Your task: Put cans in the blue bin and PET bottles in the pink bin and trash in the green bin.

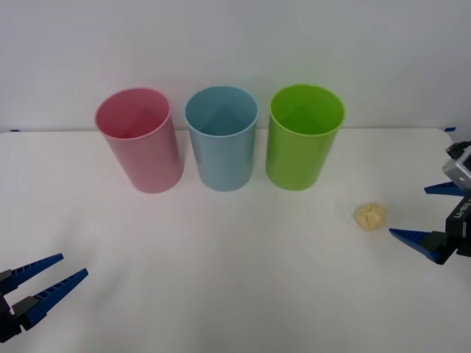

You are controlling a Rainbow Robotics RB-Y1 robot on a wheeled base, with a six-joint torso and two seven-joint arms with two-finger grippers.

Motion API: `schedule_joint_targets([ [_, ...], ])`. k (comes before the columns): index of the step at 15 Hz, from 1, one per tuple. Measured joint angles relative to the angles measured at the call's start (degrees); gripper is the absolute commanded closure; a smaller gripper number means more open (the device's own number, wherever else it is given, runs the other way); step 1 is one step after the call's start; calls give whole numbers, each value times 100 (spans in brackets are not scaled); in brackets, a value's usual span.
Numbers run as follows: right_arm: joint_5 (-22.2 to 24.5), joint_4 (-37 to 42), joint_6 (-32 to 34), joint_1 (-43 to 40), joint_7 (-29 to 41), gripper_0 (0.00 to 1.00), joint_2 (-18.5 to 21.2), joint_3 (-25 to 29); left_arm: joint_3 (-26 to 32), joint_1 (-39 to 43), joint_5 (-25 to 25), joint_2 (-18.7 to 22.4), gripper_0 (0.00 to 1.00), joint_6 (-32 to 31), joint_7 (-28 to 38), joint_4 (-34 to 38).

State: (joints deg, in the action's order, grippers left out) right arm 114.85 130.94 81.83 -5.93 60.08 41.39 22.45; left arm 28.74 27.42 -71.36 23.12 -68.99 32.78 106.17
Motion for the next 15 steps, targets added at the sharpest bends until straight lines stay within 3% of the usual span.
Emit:
schedule_joint_targets([
  [7,491,-751,-6,295,-72,0,-23,-133,0,0,0,0,0,0,0,0],
  [15,1259,-1619,-134,816,-282,0,-456,-613,0,0,0,0,0,0,0,0],
])
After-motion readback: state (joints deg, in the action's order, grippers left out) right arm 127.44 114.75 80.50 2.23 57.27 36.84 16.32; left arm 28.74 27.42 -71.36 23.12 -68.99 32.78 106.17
